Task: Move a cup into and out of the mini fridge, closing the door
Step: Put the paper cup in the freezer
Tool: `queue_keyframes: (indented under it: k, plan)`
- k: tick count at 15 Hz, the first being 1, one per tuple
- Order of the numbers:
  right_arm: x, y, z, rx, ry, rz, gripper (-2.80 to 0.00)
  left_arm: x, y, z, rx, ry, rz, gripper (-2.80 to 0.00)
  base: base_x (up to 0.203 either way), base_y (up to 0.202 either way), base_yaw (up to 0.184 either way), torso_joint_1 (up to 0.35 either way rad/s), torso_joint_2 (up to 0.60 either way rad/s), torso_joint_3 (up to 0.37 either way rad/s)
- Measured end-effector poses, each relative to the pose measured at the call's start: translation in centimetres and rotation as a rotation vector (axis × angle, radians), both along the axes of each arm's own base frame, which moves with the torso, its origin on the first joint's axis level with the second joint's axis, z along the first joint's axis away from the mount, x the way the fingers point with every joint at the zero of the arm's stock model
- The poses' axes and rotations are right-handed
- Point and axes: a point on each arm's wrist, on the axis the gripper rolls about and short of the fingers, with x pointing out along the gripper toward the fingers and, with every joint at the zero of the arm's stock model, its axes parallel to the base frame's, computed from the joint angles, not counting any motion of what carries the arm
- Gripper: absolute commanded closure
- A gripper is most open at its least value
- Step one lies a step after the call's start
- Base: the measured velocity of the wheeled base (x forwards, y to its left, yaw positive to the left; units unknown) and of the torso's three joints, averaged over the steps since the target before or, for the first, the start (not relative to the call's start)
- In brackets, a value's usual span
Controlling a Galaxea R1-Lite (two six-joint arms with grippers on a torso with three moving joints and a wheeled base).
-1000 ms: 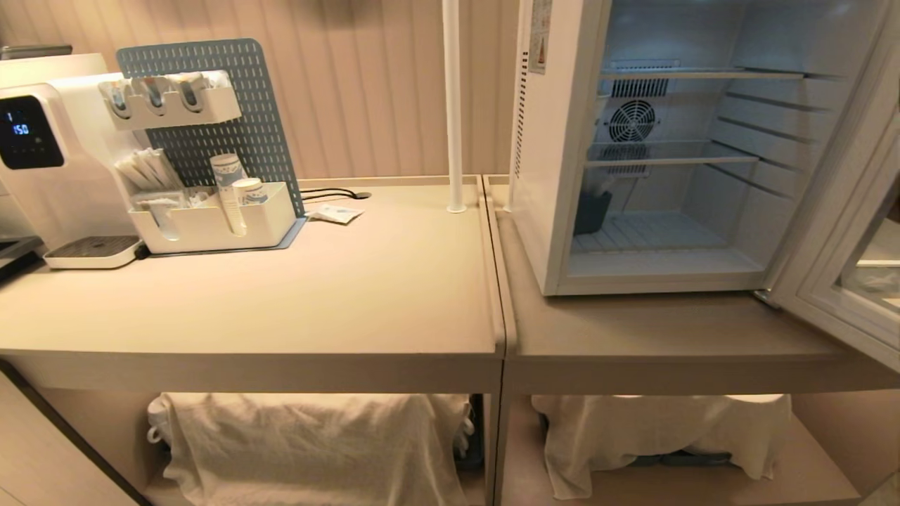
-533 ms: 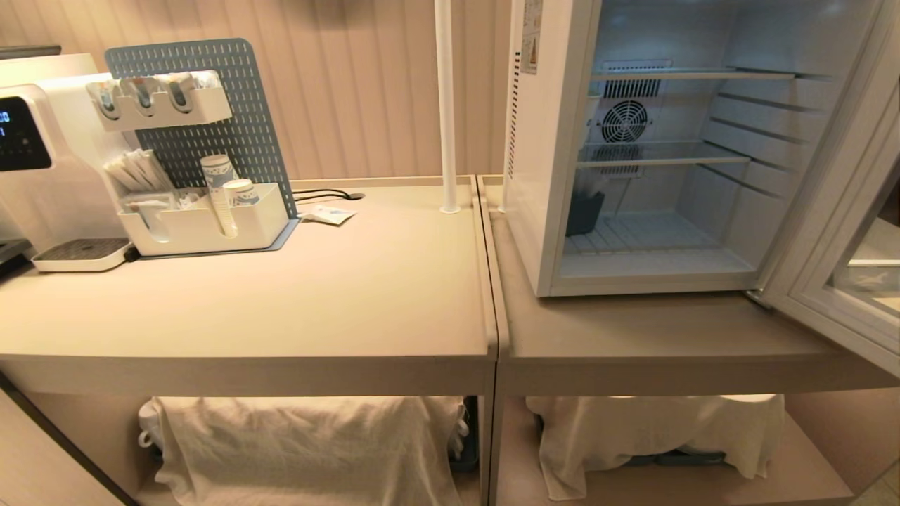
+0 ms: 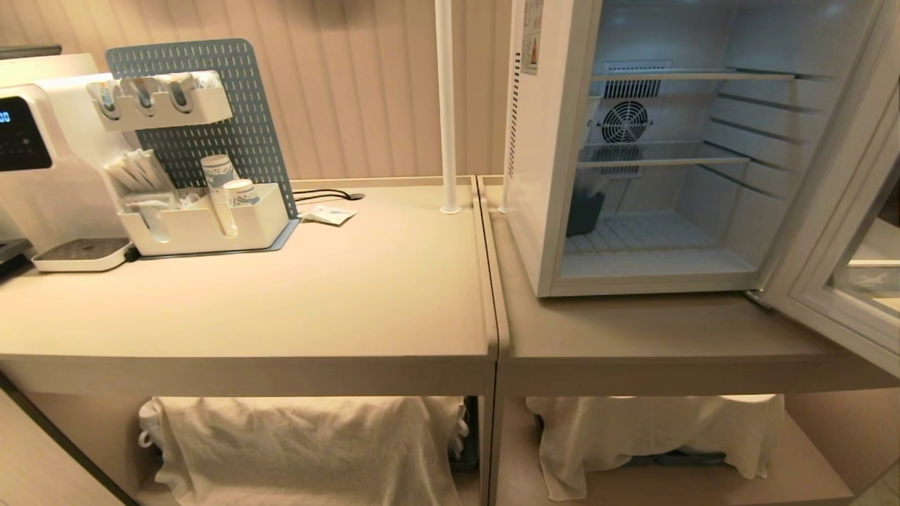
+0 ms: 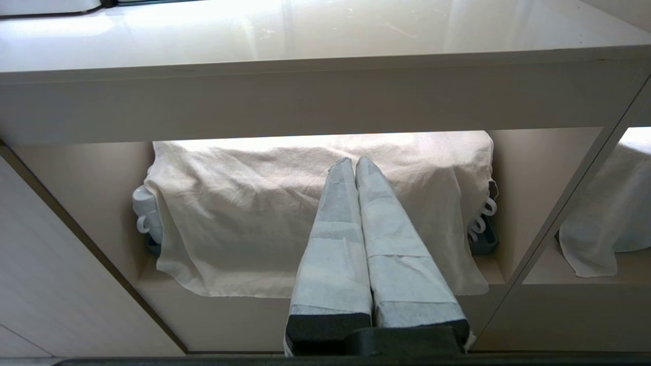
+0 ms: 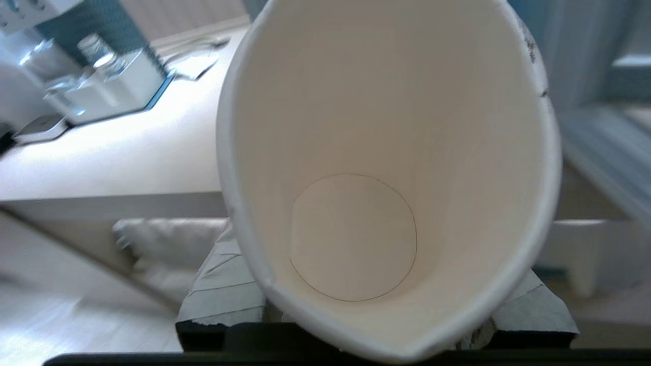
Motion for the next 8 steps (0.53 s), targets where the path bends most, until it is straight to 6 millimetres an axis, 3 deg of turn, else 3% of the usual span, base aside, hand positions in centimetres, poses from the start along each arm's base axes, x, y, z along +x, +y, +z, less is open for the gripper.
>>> queue_keyframes:
  k: [2, 4, 8]
  plan:
    - [5.5, 0.3, 2.1, 0.044, 0.170, 0.057, 0.00, 0.0, 0.0, 0.0, 0.000, 0.000, 0.000, 0.00, 0.000, 0.000, 0.000, 0.000, 0.00, 0.000]
    - [11.1, 0.8, 2.1, 0.047, 0.341, 0.065, 0.00, 0.0, 0.0, 0.0, 0.000, 0.000, 0.000, 0.00, 0.000, 0.000, 0.000, 0.000, 0.00, 0.000]
    - [21.5, 1.2, -2.1, -0.075, 0.538, 0.107, 0.00, 0.0, 0.0, 0.0, 0.000, 0.000, 0.001, 0.00, 0.000, 0.000, 0.000, 0.000, 0.00, 0.000]
